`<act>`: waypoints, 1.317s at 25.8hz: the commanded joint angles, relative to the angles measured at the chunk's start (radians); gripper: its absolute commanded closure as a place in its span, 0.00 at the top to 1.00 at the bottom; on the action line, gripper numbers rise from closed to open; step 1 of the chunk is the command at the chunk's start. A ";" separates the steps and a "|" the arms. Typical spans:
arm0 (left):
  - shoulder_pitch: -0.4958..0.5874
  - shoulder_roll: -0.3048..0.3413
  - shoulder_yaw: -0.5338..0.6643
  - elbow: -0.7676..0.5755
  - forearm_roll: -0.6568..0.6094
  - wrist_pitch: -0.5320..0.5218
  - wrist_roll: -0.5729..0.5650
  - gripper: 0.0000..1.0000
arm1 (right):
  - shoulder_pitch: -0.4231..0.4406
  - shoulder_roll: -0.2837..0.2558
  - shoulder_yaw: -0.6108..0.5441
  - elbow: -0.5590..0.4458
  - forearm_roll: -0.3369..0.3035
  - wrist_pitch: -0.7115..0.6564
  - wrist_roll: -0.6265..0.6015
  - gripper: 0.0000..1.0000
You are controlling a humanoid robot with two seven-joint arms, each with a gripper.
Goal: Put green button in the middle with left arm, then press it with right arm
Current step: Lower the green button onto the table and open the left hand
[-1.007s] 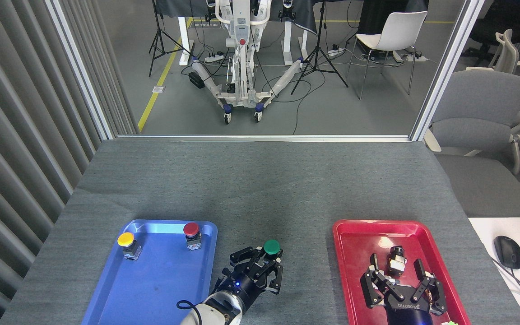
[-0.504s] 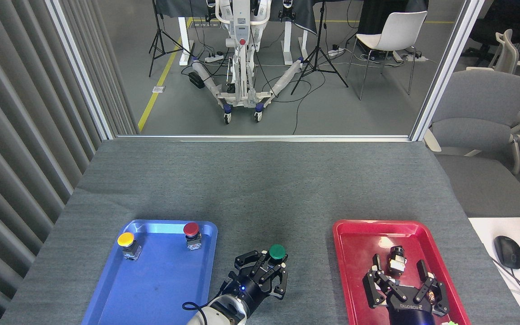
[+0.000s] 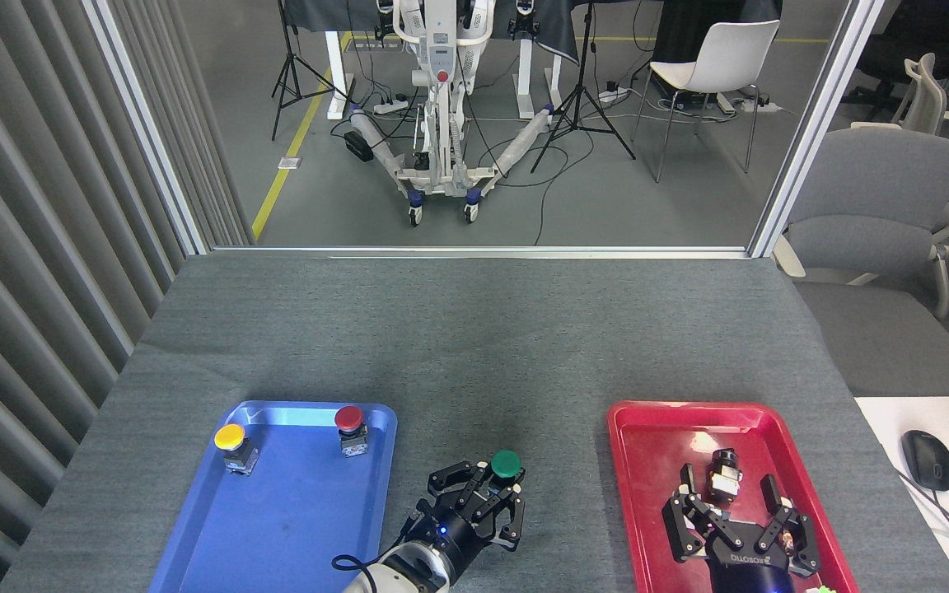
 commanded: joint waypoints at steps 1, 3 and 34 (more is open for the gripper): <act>0.001 0.000 0.000 0.000 0.010 0.001 -0.009 0.23 | -0.001 0.000 0.000 0.001 0.000 0.000 0.001 1.00; 0.001 -0.001 0.001 0.000 0.015 0.001 -0.009 0.35 | 0.000 0.000 0.000 0.001 0.000 0.000 -0.001 1.00; 0.351 0.232 0.202 -0.747 0.090 0.156 -0.086 0.99 | -0.092 -0.005 0.153 0.057 0.048 -0.005 0.111 0.76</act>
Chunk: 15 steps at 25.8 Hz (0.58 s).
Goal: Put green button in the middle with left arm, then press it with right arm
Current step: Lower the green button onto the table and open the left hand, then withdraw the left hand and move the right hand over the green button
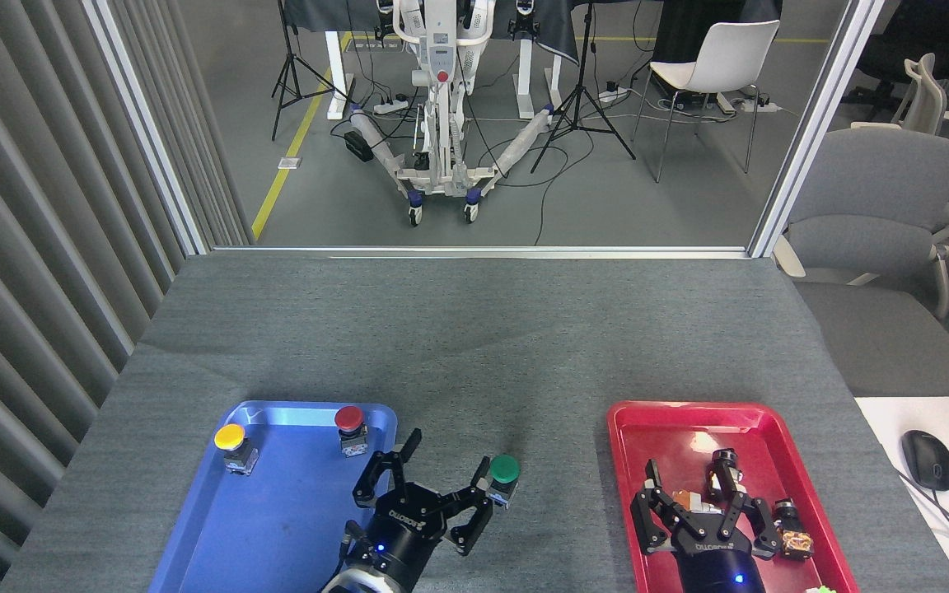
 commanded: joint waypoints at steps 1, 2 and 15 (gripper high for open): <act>0.052 0.083 0.153 -0.078 0.009 0.005 -0.003 0.99 | -0.063 0.000 0.088 0.045 0.038 0.006 0.009 0.74; 0.065 0.113 0.206 -0.083 0.010 0.001 -0.003 0.99 | -0.076 0.000 0.108 0.057 0.044 0.004 0.010 0.66; 0.163 0.221 0.539 -0.090 0.076 -0.175 -0.050 0.99 | -0.168 0.044 0.288 0.232 0.139 -0.036 0.024 0.00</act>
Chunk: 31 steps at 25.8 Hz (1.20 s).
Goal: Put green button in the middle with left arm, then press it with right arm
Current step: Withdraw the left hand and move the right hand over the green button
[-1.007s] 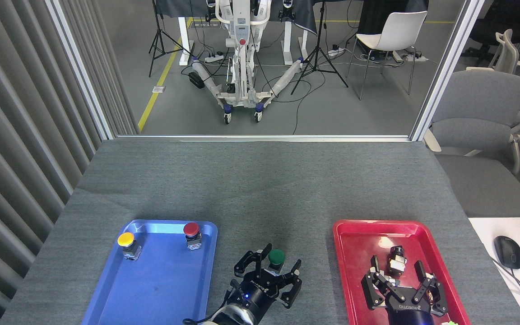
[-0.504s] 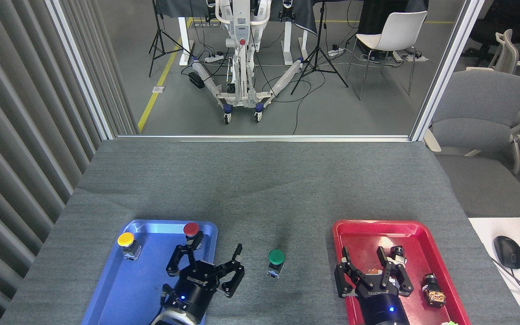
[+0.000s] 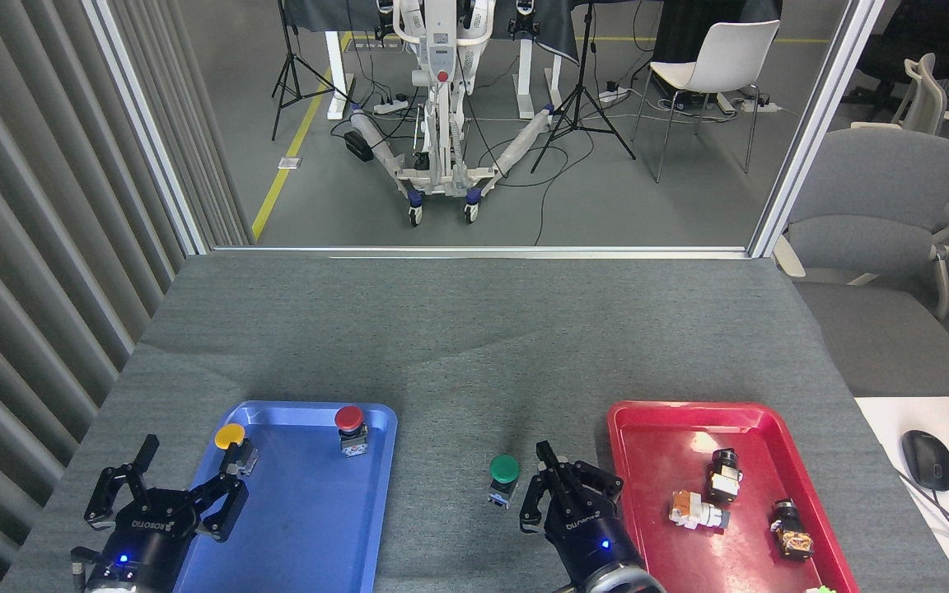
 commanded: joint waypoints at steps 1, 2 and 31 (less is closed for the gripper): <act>0.007 0.007 0.031 0.004 0.031 -0.017 -0.035 0.99 | -0.014 0.022 0.022 0.045 0.010 -0.003 0.023 0.00; 0.005 0.007 0.031 0.016 0.031 -0.017 -0.035 0.99 | -0.021 0.026 0.024 0.059 0.010 -0.003 0.032 0.00; -0.054 0.007 0.029 0.061 0.031 -0.090 -0.041 0.99 | -0.001 0.034 -0.071 -0.020 -0.004 0.000 -0.063 0.79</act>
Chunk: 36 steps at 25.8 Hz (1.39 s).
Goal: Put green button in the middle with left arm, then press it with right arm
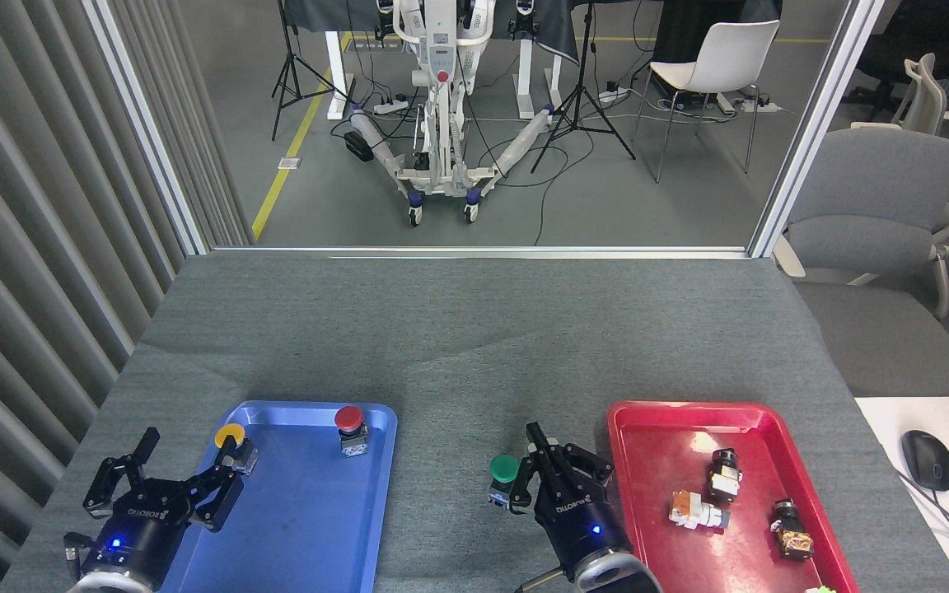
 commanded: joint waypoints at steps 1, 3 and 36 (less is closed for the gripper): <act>-0.003 0.000 0.000 0.000 0.000 0.001 0.001 0.99 | 0.040 0.001 -0.068 -0.050 -0.002 0.003 -0.014 0.90; -0.001 0.000 0.000 0.003 0.000 0.001 -0.001 0.99 | 0.062 -0.001 -0.109 -0.063 -0.002 0.003 -0.014 0.99; -0.023 -0.008 -0.006 0.092 0.003 -0.035 0.002 0.99 | 0.158 -0.005 -0.258 -0.125 -0.039 0.003 -0.160 1.00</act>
